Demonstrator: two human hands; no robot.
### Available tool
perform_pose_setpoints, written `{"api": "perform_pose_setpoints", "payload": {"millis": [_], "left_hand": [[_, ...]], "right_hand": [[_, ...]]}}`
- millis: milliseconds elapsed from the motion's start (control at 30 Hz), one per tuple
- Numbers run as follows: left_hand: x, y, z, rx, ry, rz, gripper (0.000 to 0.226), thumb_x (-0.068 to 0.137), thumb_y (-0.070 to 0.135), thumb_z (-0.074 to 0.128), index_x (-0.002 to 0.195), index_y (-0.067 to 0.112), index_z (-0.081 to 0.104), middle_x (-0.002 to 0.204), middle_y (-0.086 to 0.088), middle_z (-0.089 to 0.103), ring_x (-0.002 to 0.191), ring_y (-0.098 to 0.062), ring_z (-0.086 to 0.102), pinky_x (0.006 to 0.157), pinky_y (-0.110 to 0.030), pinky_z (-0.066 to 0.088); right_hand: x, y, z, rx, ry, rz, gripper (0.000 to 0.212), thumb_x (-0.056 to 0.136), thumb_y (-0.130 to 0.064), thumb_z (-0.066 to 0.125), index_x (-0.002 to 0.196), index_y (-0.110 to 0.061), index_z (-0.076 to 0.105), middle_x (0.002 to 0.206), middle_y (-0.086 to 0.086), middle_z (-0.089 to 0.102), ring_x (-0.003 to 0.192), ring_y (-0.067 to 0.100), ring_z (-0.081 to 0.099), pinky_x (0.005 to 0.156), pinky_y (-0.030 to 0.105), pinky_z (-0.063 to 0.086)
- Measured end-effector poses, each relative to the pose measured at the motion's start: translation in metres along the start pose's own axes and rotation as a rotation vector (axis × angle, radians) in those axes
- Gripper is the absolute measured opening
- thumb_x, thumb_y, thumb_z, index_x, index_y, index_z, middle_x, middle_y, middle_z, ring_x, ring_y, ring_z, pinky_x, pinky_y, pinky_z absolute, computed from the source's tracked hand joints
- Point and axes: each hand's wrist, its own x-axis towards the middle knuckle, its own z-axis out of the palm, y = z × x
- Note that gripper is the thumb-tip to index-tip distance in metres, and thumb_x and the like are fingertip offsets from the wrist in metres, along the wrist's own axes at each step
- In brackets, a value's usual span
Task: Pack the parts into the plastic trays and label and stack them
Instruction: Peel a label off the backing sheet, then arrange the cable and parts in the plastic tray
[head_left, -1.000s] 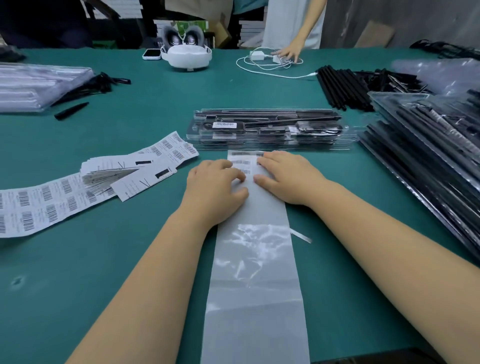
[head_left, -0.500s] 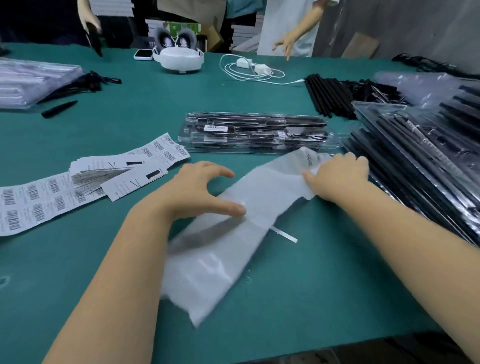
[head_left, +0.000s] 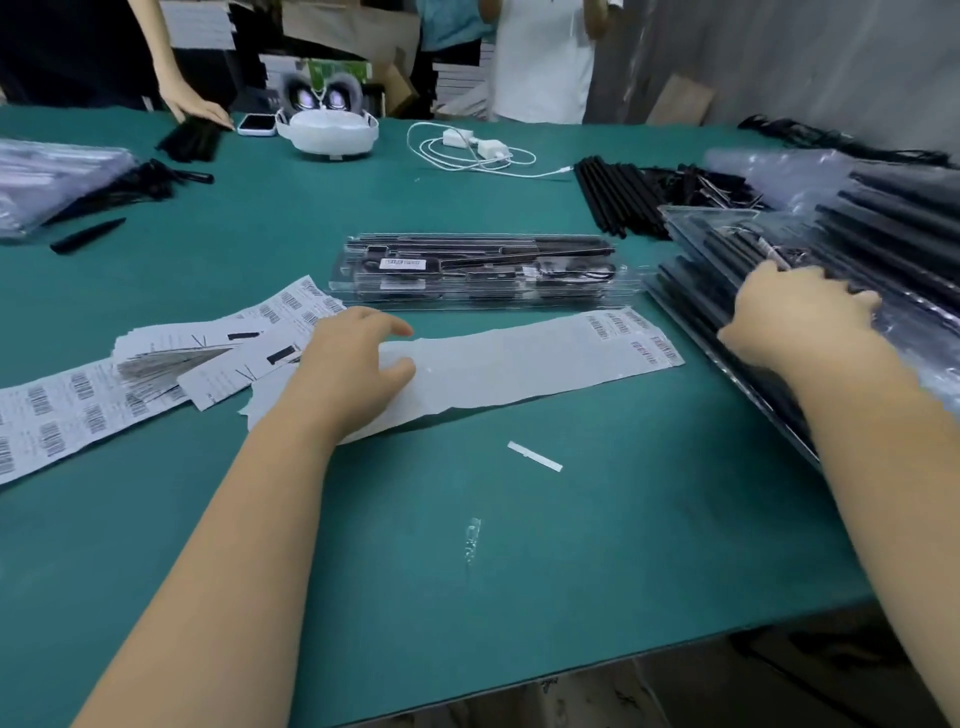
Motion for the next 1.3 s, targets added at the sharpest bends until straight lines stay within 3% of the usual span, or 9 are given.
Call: {"api": "perform_pose_setpoints", "payload": {"millis": [167, 300, 467, 600, 767, 900, 1000, 1133, 1300], "left_hand": [[-0.019, 0.042, 0.007, -0.448, 0.086, 0.062, 0.017, 0.087, 0.014, 0.059, 0.092, 0.029, 0.065, 0.092, 0.015, 0.067, 0.09, -0.007, 0.061, 0.083, -0.024, 0.047], [-0.028, 0.098, 0.027, -1.193, -0.373, -0.122, 0.02, 0.093, 0.012, 0.055, 0.112, 0.014, 0.061, 0.089, -0.004, 0.072, 0.074, -0.019, 0.069, 0.071, -0.031, 0.058], [-0.019, 0.176, 0.067, -1.679, -0.834, -0.501, 0.049, 0.1, 0.048, 0.031, 0.131, 0.011, 0.043, 0.098, -0.012, 0.065, 0.077, -0.035, 0.066, 0.076, -0.044, 0.053], [-0.018, 0.213, 0.092, -1.766, -0.668, -0.559, 0.031, 0.095, 0.047, 0.045, 0.099, 0.019, 0.059, 0.07, -0.001, 0.06, 0.06, -0.017, 0.057, 0.059, -0.025, 0.047], [-0.023, 0.237, 0.105, -1.708, -0.458, -0.495, 0.045, 0.088, 0.011, 0.064, 0.13, 0.006, 0.048, 0.115, -0.018, 0.065, 0.096, -0.033, 0.065, 0.088, -0.055, 0.051], [-0.023, 0.24, 0.097, -1.663, -0.421, -0.469, 0.049, 0.085, -0.004, 0.055, 0.132, -0.003, 0.045, 0.111, -0.022, 0.063, 0.087, -0.032, 0.064, 0.084, -0.046, 0.054], [-0.023, 0.236, 0.089, -1.661, -0.368, -0.467, 0.044, 0.086, -0.003, 0.052, 0.13, -0.004, 0.048, 0.093, -0.014, 0.064, 0.07, -0.023, 0.065, 0.065, -0.035, 0.058], [-0.021, 0.227, 0.065, -1.76, -0.303, -0.435, 0.018, 0.091, 0.002, 0.045, 0.081, 0.003, 0.06, 0.059, -0.008, 0.066, 0.054, -0.02, 0.066, 0.053, -0.032, 0.057], [-0.018, 0.186, 0.03, -1.88, -0.151, -0.412, 0.023, 0.091, -0.002, 0.041, 0.076, 0.001, 0.058, 0.06, -0.01, 0.067, 0.055, -0.021, 0.067, 0.045, -0.031, 0.055]], "right_hand": [[-0.02, 0.006, 0.003, -0.12, 0.094, -0.242, 0.045, 0.086, -0.006, 0.043, 0.13, -0.017, 0.039, 0.111, 0.017, 0.056, 0.095, 0.035, 0.053, 0.075, 0.038, 0.032], [-0.031, 0.003, -0.011, -0.06, 0.153, -0.318, 0.043, 0.086, -0.003, 0.043, 0.126, -0.016, 0.044, 0.075, 0.003, 0.043, 0.073, 0.027, 0.043, 0.057, 0.032, 0.03], [-0.059, -0.014, -0.024, 0.027, 0.134, -0.381, 0.028, 0.088, -0.007, 0.049, 0.115, -0.011, 0.055, 0.116, 0.011, 0.06, 0.109, 0.033, 0.056, 0.07, 0.034, 0.036], [-0.065, 0.0, -0.022, 0.246, 0.055, -0.484, 0.022, 0.087, -0.006, 0.049, 0.106, -0.009, 0.058, 0.118, 0.014, 0.061, 0.108, 0.032, 0.057, 0.076, 0.032, 0.043], [-0.064, 0.079, 0.005, 0.527, 0.218, -0.346, 0.05, 0.087, -0.016, 0.052, 0.136, -0.014, 0.049, 0.132, 0.017, 0.053, 0.121, 0.035, 0.047, 0.098, 0.04, 0.04], [-0.068, 0.119, 0.028, 0.67, 0.248, -0.261, 0.055, 0.086, -0.04, 0.062, 0.134, -0.014, 0.052, 0.134, 0.012, 0.051, 0.125, 0.032, 0.042, 0.101, 0.043, 0.035], [-0.08, 0.138, 0.037, 0.809, 0.319, -0.25, 0.057, 0.082, -0.057, 0.058, 0.125, -0.019, 0.057, 0.117, 0.0, 0.058, 0.109, 0.023, 0.051, 0.088, 0.039, 0.043], [-0.092, 0.151, 0.049, 0.923, 0.243, -0.282, 0.032, 0.084, -0.056, 0.054, 0.095, -0.026, 0.06, 0.079, -0.011, 0.061, 0.077, 0.015, 0.057, 0.065, 0.032, 0.042], [-0.105, 0.138, 0.043, 1.158, 0.238, -0.463, 0.024, 0.088, -0.051, 0.052, 0.084, -0.028, 0.06, 0.061, -0.01, 0.058, 0.054, 0.004, 0.053, 0.052, 0.022, 0.04]]}}
